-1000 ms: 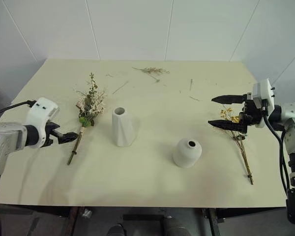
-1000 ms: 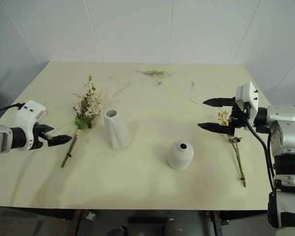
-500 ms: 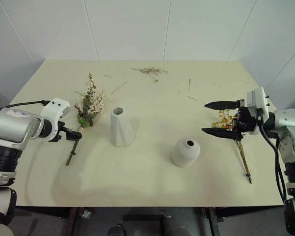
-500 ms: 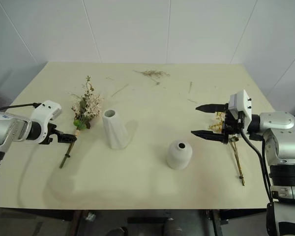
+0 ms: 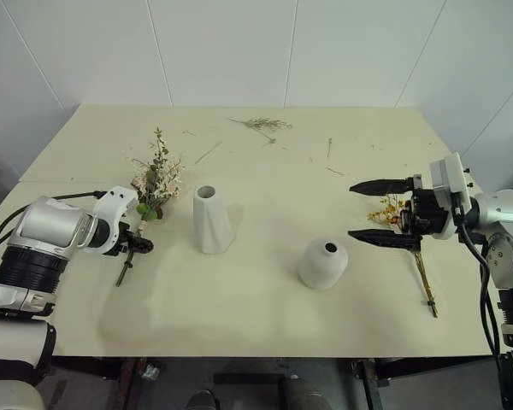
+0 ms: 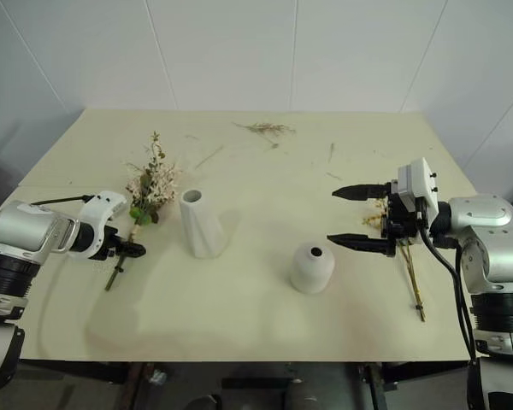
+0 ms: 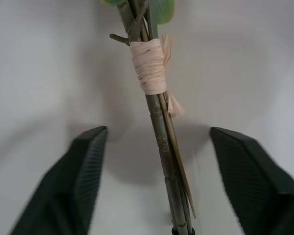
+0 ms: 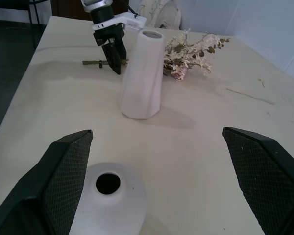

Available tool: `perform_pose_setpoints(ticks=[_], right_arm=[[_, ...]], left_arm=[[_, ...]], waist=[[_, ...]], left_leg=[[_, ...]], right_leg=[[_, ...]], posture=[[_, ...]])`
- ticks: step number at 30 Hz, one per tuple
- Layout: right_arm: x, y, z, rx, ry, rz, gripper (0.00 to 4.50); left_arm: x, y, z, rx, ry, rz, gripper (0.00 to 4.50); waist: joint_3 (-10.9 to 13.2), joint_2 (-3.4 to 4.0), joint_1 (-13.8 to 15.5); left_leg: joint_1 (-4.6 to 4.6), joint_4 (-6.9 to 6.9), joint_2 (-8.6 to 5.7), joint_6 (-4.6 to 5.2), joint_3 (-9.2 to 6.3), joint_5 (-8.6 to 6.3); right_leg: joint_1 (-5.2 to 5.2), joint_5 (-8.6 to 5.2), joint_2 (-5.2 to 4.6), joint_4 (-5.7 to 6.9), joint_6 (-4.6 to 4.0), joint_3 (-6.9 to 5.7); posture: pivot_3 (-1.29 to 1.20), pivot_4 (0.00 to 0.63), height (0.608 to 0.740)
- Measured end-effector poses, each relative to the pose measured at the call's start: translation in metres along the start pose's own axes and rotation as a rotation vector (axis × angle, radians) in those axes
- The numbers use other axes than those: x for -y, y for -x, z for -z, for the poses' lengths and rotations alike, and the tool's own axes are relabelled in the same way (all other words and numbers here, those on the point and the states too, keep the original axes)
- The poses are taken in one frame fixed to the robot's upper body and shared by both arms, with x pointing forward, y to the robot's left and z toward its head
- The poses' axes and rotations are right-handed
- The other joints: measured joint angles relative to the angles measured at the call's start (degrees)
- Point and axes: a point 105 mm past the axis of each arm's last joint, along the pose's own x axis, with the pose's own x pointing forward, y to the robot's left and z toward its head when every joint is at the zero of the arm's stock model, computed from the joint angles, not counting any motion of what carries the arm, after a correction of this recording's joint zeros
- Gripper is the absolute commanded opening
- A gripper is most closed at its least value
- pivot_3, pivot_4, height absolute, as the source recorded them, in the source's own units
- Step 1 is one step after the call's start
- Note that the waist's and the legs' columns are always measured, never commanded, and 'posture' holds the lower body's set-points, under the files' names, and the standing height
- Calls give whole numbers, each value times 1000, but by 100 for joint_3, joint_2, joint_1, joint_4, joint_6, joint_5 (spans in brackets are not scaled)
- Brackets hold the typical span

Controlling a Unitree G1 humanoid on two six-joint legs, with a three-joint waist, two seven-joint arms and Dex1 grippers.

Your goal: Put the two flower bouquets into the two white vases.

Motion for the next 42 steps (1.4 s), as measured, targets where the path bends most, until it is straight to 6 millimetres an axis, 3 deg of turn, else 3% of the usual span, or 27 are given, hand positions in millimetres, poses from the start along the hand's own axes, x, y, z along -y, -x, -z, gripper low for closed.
perform_pose_setpoints(ticks=[8, 9, 15, 19, 22, 25, 28, 35, 39, 42], right_arm=[[-7, -4, -11, 12, 11, -47, 4500], [-7, -3, -11, 8, 13, -47, 4500], [-7, 0, -12, -10, 17, -44, 4500], [-6, 3, -13, -28, 23, -37, 4500], [-5, 3, -13, -31, 24, -29, 4500], [-2, 9, -13, -40, 25, 10, 4500], [0, 12, -13, -38, 27, 39, 4500], [7, 26, -16, -57, 42, 120, 4500], [4, 31, -13, -64, 32, 156, 4500], [1, 30, -12, -66, 30, 161, 4500]], left_arm=[[-17, -3, 4, 36, 37, -19, 174], [-18, -3, 4, 47, 47, -14, 19], [-23, -8, 0, 156, 211, 51, 19], [-16, -5, -34, 457, 286, 196, 19], [-19, 17, -63, 761, 297, 282, 19], [-16, 59, -92, 1103, 226, 381, 19], [-4, 88, -106, 1281, 163, 500, 19], [43, 114, -112, 1387, 23, 820, 19], [75, 104, -111, 1325, -44, 946, 19], [84, 99, -112, 1308, -50, 979, 19]], waist=[[-2, 3, -1], [-2, 3, 1], [-4, 7, 15], [-4, 2, 80], [-4, 0, 92], [-5, 0, 92], [-5, 1, 102], [-5, 1, 139], [-4, 0, 153], [-5, 0, 134]], left_leg=[[8, 9, -1, 1, 1, 0], [9, 11, -1, 1, 0, 0], [10, 22, -3, 1, 0, 2], [-2, 25, -3, -2, -7, 3], [-8, 20, -2, -7, -6, 0], [-12, 11, 0, -10, -5, -2], [-12, 11, 0, -8, -4, -3], [-7, 20, -1, -8, -4, -3], [-6, 23, -1, -8, -4, -3], [-5, 21, -1, -8, -4, -3]], right_leg=[[10, 0, 0, 4, 0, 1], [11, 0, 0, 6, 0, 0], [15, 4, 0, 12, 5, 1], [11, 8, -3, 6, 9, -4], [4, 9, -6, -1, 10, -4], [-2, 7, -7, -7, 9, -4], [0, 7, -7, -10, 9, -4], [6, 7, -5, -5, 10, -3], [9, 7, -4, -5, 10, -3], [9, 8, -3, -5, 11, -2]], posture=[[0, 150, 740], [0, 150, 740], [0, 150, 740], [0, 150, 740], [0, 150, 740], [0, 150, 740], [0, 150, 740], [0, 150, 740], [0, 150, 740], [0, 150, 740]])
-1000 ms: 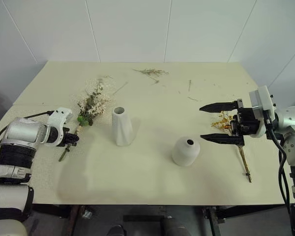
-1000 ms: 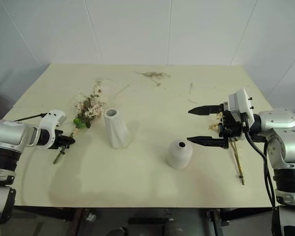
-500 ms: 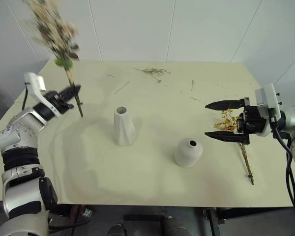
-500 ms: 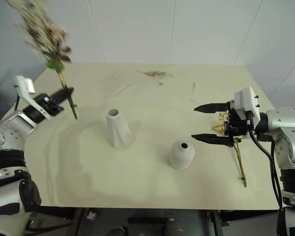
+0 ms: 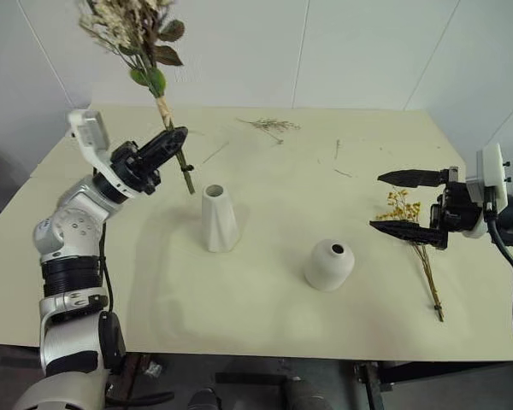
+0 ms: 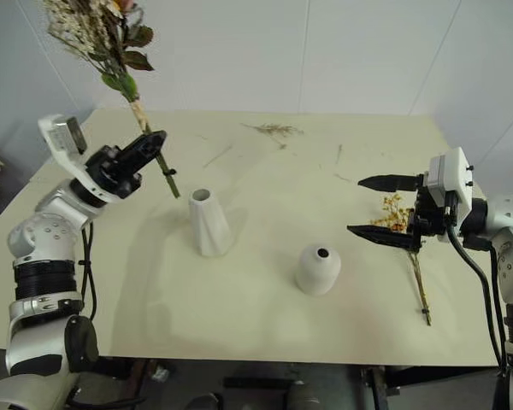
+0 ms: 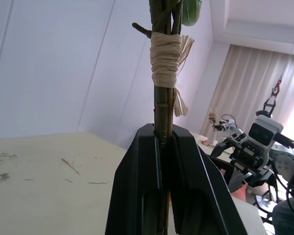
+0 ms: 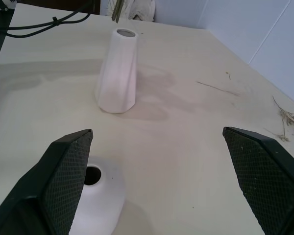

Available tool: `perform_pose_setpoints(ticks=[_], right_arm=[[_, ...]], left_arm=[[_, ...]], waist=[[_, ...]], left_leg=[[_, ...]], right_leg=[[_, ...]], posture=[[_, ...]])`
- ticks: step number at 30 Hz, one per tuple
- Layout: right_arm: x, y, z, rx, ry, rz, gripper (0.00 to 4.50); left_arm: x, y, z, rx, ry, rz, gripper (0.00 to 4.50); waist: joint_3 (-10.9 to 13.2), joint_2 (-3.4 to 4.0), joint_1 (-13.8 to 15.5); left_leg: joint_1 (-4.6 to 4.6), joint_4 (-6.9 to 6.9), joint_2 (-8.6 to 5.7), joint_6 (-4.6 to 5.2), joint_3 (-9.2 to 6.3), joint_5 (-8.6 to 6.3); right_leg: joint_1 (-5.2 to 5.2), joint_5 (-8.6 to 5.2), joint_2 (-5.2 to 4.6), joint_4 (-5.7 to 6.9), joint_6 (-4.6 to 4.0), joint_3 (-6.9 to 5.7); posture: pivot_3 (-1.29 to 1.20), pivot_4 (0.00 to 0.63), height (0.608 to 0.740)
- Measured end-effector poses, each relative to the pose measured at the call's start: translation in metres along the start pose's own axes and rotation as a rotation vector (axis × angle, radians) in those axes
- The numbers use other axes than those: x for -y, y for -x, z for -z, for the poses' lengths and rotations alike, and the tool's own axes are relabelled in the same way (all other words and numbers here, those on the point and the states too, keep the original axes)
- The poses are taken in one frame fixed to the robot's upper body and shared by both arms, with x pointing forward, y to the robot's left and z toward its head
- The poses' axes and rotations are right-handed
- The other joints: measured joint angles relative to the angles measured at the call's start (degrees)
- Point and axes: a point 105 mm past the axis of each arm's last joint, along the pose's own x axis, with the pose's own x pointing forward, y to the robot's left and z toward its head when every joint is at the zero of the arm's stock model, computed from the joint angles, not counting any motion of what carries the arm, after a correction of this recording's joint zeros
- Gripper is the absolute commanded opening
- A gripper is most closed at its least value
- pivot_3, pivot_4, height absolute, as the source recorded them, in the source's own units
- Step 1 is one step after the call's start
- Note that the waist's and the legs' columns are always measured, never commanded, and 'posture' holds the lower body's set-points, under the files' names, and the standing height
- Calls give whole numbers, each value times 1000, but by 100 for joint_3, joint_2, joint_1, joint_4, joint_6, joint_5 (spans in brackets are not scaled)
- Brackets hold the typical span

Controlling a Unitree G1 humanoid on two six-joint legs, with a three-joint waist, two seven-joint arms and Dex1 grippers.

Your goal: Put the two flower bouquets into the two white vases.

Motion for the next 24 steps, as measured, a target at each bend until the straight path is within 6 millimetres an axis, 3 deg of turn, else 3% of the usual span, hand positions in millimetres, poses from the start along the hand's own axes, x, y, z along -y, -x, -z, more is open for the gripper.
perform_pose_setpoints(ticks=[17, 24], right_arm=[[-3, -1, -4, 8, -17, 40, 4500], [-3, -1, -6, 11, -6, 58, 4500]], left_arm=[[7, -19, 12, 53, -34, 59, 19], [-1, -18, 22, 22, -70, 33, 19]], waist=[[0, 0, 20], [0, 0, 27]], left_leg=[[0, -1, 0, 0, 0, 0], [-2, -1, 0, 0, 0, 0]], right_leg=[[0, 0, 1, -3, 0, 0], [1, 0, 1, -6, 0, 0]], posture=[[0, 150, 740], [0, 150, 740]])
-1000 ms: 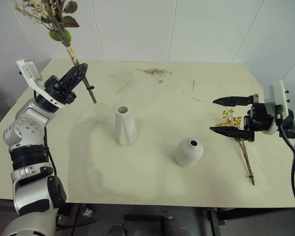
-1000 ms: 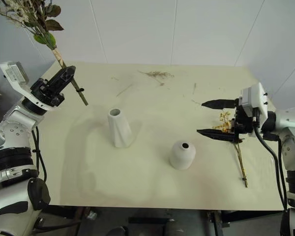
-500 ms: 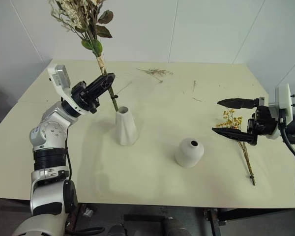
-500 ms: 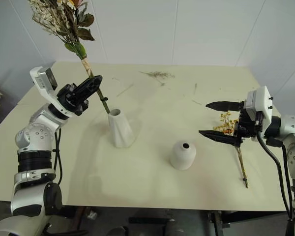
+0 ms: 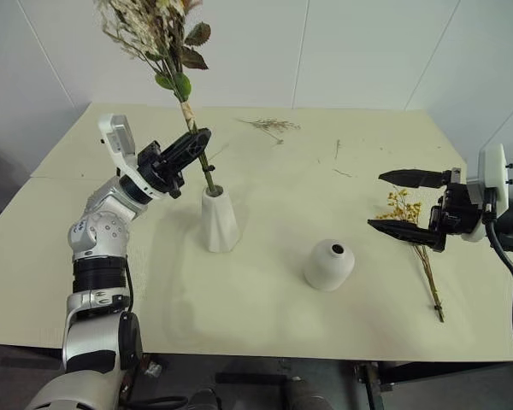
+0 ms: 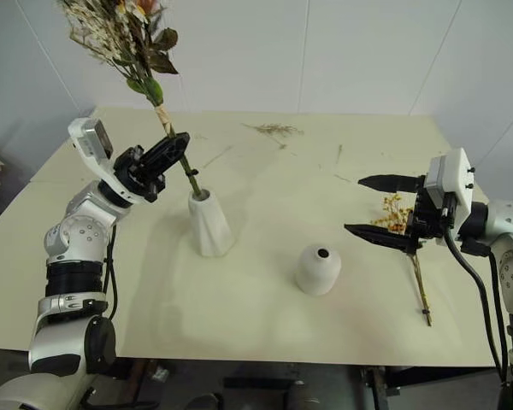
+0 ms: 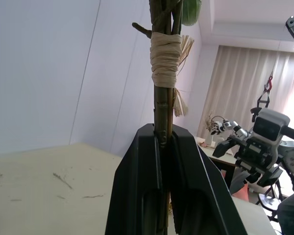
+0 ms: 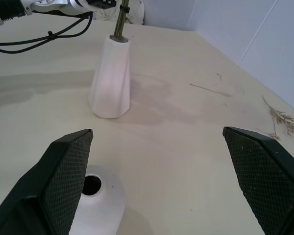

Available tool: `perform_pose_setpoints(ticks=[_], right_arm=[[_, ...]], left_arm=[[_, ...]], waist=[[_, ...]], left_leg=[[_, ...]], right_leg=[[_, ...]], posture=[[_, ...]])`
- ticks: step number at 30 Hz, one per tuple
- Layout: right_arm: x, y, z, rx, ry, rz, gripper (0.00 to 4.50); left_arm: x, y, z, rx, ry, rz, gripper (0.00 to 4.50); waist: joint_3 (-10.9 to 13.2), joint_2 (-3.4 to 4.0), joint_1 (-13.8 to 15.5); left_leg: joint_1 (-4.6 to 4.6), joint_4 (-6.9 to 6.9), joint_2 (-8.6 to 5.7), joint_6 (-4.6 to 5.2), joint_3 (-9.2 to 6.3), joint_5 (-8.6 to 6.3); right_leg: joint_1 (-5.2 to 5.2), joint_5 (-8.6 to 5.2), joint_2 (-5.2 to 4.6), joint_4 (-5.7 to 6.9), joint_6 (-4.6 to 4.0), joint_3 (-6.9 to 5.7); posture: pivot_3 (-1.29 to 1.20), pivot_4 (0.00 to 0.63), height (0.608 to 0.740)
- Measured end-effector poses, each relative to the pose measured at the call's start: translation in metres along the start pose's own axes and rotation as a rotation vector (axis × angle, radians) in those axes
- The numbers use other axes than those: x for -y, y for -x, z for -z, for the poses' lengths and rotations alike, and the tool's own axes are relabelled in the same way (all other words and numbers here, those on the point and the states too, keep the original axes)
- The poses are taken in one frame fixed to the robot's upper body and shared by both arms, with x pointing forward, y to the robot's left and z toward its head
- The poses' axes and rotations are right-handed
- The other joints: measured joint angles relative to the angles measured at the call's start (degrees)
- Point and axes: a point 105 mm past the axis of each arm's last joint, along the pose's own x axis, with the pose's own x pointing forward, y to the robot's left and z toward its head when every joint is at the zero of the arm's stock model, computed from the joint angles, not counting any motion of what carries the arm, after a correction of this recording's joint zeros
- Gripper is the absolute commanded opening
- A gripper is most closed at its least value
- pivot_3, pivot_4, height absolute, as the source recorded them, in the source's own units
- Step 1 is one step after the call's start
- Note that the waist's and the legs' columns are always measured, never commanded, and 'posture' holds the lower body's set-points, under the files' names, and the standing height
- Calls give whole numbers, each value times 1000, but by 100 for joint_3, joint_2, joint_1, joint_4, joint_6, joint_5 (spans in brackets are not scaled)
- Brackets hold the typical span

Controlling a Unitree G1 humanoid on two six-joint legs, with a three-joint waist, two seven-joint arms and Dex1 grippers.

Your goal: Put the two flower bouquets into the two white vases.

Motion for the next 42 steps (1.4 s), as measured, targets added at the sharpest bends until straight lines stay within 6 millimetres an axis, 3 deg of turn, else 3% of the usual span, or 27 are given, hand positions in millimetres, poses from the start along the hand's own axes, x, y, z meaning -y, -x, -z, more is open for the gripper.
perform_pose_setpoints(ticks=[2, 8, 15, 18, 21, 33, 37, 40, 42], right_arm=[[0, 0, -1, 2, 2, 2, 4500], [-2, -1, -3, 6, 10, 8, 4500], [-2, -1, -3, 9, 10, 15, 4500], [-1, -1, -4, 10, 10, 19, 4500], [-1, -1, -4, 11, 11, 20, 4500], [3, -5, 6, -46, -37, 37, 4500], [23, 10, 16, -179, -111, 129, 4500], [41, 36, 32, -377, -178, 246, 4500], [48, 51, 44, -492, -237, 297, 4500]], left_arm=[[-1, 0, 5, -12, -10, 2, 19], [-1, -5, 20, -6, -17, 14, 1812], [0, -5, 20, -10, -41, 25, 4019], [0, -3, 19, -15, -74, 18, 4019], [-2, 12, 21, -79, -94, 0, 4019], [1, 52, 19, -465, -257, 67, 4019], [4, 70, 11, -587, -297, 121, 4019], [9, 77, -4, -602, -307, 145, 4019], [14, 77, -12, -613, -312, 149, 4360]], waist=[[0, 0, 2], [0, 0, 4], [0, 0, 0], [0, 0, -2], [0, 0, -32], [1, 1, -12], [2, 3, -21], [3, 4, -17], [3, 4, -12]], left_leg=[[0, -1, 0, 0, 1, 0], [-3, -4, 0, 0, 0, 0], [-2, -3, 0, 0, 0, 0], [-2, -4, 0, 0, 0, 0], [1, -11, 1, 1, 0, 0], [-2, -11, 1, 1, 1, -1], [-2, -20, 4, 1, 3, -1], [-4, -33, 6, 2, 5, -1], [-5, -42, 7, 2, 8, -1]], right_leg=[[0, 0, 0, -2, 0, 0], [0, 0, 0, -6, 0, 0], [0, 0, 0, -6, 0, 0], [0, 0, 0, -6, 0, 0], [-2, -1, 2, -5, -1, 1], [-2, -2, 0, -11, -4, 1], [-10, -7, 0, -12, -12, 1], [-16, -11, 0, -21, -17, 0], [-16, -11, -2, -30, -17, 0]], posture=[[0, 150, 740], [0, 150, 740], [0, 150, 740], [0, 150, 740], [0, 150, 740], [0, 150, 740], [0, 150, 740], [0, 150, 740], [0, 150, 740]])
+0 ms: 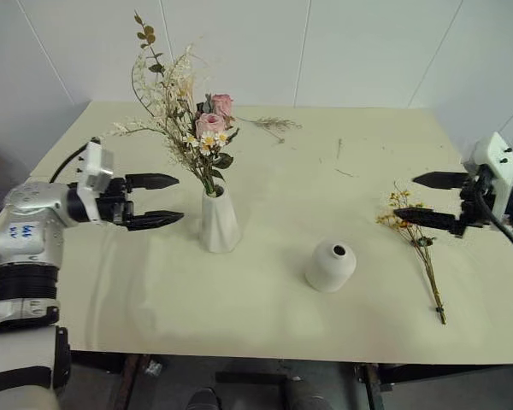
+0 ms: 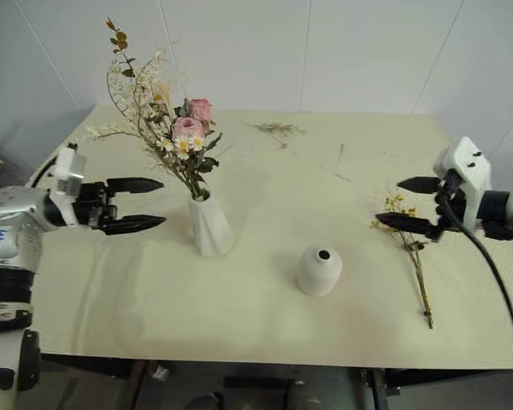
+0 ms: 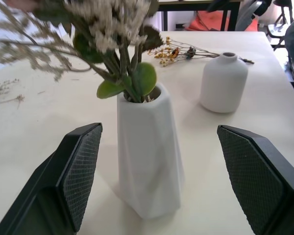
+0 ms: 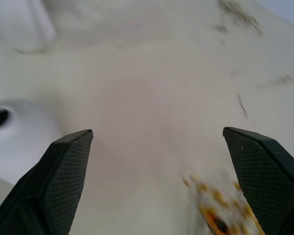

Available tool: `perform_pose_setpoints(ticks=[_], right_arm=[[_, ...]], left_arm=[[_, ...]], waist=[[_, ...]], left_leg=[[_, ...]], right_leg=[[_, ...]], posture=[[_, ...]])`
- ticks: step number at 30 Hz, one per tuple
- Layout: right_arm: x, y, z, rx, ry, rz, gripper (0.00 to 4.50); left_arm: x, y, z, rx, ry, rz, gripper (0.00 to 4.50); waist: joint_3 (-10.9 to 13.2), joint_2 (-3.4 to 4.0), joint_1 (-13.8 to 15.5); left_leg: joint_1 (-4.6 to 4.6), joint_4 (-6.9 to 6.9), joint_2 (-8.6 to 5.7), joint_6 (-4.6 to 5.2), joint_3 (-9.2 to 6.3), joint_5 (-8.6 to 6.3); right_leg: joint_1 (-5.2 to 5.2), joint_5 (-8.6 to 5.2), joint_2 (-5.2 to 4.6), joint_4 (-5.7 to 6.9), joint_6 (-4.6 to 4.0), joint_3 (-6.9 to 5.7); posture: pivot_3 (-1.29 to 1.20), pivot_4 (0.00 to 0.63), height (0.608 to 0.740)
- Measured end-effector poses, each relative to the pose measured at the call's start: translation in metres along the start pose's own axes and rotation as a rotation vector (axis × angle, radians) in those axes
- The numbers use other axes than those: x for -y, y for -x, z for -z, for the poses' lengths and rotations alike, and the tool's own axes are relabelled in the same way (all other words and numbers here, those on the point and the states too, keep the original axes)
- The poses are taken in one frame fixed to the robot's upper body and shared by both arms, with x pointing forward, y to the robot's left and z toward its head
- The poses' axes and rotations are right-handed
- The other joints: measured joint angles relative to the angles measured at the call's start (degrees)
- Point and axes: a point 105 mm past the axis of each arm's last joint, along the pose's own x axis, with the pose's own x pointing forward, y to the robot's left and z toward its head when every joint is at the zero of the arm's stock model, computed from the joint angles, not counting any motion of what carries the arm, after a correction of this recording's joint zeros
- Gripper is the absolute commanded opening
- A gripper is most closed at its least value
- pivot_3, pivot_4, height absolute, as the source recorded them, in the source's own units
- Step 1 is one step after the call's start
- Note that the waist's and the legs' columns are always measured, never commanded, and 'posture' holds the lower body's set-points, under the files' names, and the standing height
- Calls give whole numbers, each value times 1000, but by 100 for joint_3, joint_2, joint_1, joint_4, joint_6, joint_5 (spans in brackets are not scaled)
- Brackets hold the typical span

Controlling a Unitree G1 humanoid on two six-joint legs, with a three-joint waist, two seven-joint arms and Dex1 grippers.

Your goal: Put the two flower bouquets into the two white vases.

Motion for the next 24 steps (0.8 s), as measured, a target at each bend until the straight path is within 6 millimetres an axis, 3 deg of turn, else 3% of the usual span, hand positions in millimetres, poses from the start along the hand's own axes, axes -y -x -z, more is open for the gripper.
perform_pose_setpoints(ticks=[4, 9, 14, 19, 24], right_arm=[[15, 12, 39, -217, -158, 36, 4500], [27, 14, 71, -368, -283, 67, 4500], [36, 7, 88, -444, -339, 89, 4500], [40, -7, 90, -453, -402, 79, 4500], [30, -28, 104, -518, -446, 33, 4500]], left_arm=[[4, 4, -24, 1, 18, -3, 4484], [17, 8, -53, 35, -16, 48, 4484], [21, 18, -68, 72, -16, 27, 4484], [26, 32, -68, 26, -11, -13, 4484], [34, 33, -64, 26, 19, -5, 4484]], waist=[[1, 1, -7], [6, 11, -93], [9, 15, -225], [15, 24, -315], [15, 25, -310]], left_leg=[[-6, -8, 0, 4, 4, -3], [-7, -13, 0, 4, 9, -4], [-3, -13, 0, 4, 12, -4], [0, -17, 1, 4, 12, -4], [-4, -14, 0, 4, 11, -4]], right_leg=[[-2, -3, -3, -16, 5, 1], [-7, -6, -4, -17, 5, 2], [-7, -7, -3, -13, 5, 4], [-6, -8, -3, -12, 6, 5], [-7, -7, -4, -10, 6, 5]], posture=[[0, 150, 740], [0, 150, 740], [0, 150, 740], [0, 150, 740], [0, 150, 740]])
